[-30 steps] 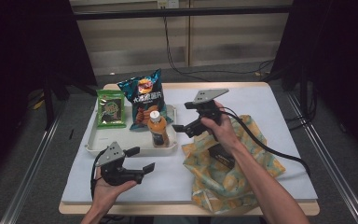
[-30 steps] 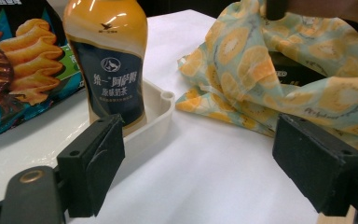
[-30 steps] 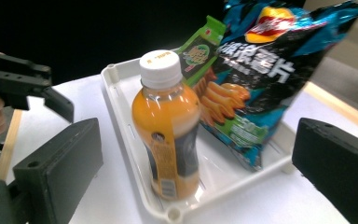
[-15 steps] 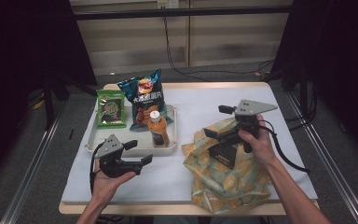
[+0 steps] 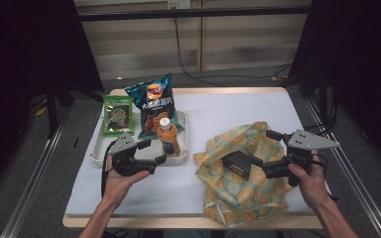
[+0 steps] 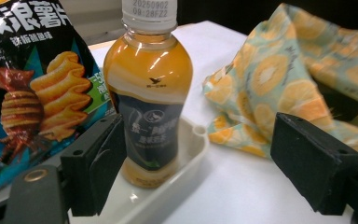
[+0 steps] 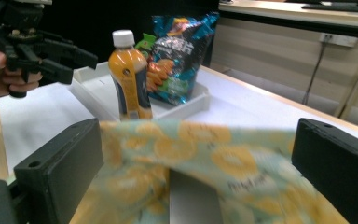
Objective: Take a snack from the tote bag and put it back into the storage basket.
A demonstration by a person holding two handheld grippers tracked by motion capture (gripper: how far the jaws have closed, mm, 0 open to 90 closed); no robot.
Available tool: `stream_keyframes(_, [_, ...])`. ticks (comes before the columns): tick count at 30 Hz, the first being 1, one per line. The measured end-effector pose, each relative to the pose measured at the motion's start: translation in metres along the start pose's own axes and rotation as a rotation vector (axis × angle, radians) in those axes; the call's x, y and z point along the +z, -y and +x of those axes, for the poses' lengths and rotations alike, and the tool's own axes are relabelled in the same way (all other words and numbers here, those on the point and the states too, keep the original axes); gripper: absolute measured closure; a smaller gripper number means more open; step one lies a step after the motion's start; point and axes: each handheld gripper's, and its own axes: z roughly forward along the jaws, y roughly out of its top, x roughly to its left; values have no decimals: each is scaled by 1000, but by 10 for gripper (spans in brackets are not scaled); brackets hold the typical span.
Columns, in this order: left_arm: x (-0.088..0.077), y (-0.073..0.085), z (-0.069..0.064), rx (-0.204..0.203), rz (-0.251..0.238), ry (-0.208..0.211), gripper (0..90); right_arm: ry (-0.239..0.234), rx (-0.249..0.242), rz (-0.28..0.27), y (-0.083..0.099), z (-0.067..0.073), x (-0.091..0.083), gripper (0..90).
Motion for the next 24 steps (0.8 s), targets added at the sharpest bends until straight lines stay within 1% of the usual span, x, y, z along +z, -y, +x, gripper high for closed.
stream_keyframes(1, [2, 0, 2, -6, -4, 7, 180, 18, 5, 7, 4, 0, -6, 17])
stream_keyframes(2, [4, -1, 3, -11, -3, -5, 178, 27, 2, 8, 6, 0, -9, 17])
stream_keyframes(3, [6, -2, 5, -11, -1, -2, 171, 36, 13, 12, 12, 1, -17, 18])
stream_keyframes(4, [7, -3, 6, -10, -2, 0, 171, 38, 19, 17, 16, 1, -21, 18])
stream_keyframes(5, [9, -4, 8, -8, -2, 0, 171, 38, 19, 17, 16, 1, -21, 18])
stream_keyframes(6, [10, -6, 9, -5, -5, -7, 171, 46, 24, 25, 19, 1, -25, 18])
stream_keyframes(7, [13, -8, 11, -9, -10, -6, 171, 61, 36, 29, 27, 1, -33, 21])
stream_keyframes(8, [15, -10, 14, -12, -11, 1, 171, 61, 36, 29, 27, 1, -33, 21])
stream_keyframes(9, [20, -15, 16, -9, -14, -9, 162, 64, 47, 35, 33, 0, -40, 22])
stream_keyframes(10, [20, -15, 16, -9, -14, -9, 157, 64, 47, 35, 33, 0, -40, 22])
stream_keyframes(11, [26, -19, 18, 12, 3, 3, 157, 77, 57, 38, 39, -1, -47, 23])
stream_keyframes(12, [26, -19, 18, 12, 3, 3, 157, 77, 57, 38, 39, -1, -47, 23])
stream_keyframes(13, [29, -20, 18, 21, 17, 8, 157, 87, 61, 40, 43, -1, -51, 24])
stream_keyframes(14, [33, -21, 18, 34, 22, 4, 157, 87, 61, 40, 43, -1, -51, 24])
stream_keyframes(16, [38, -22, 20, 19, 22, 15, 157, 92, 67, 31, 47, -1, -54, 26])
stream_keyframes(17, [39, -22, 20, 16, 19, 9, 154, 97, 77, 29, 48, -1, -55, 27])
stream_keyframes(18, [41, -21, 22, 14, 19, 17, 154, 98, 70, 30, 50, -2, -56, 27])
stream_keyframes(19, [43, -21, 24, 10, 18, 20, 154, 98, 74, 26, 51, -1, -56, 27])
stream_keyframes(20, [48, -20, 27, -8, 17, 35, 152, 103, 87, 21, 53, -2, -57, 28])
stream_keyframes(21, [51, -19, 28, -13, 17, 38, 153, 106, 85, 16, 54, -3, -56, 29])
stream_keyframes(22, [51, -19, 28, -13, 17, 38, 152, 101, 83, 16, 54, -3, -57, 28])
stream_keyframes(23, [53, -18, 29, -6, 23, 28, 152, 101, 83, 16, 54, -3, -57, 28])
stream_keyframes(24, [56, -18, 29, -14, 23, 40, 153, 103, 85, 19, 55, -2, -57, 28])
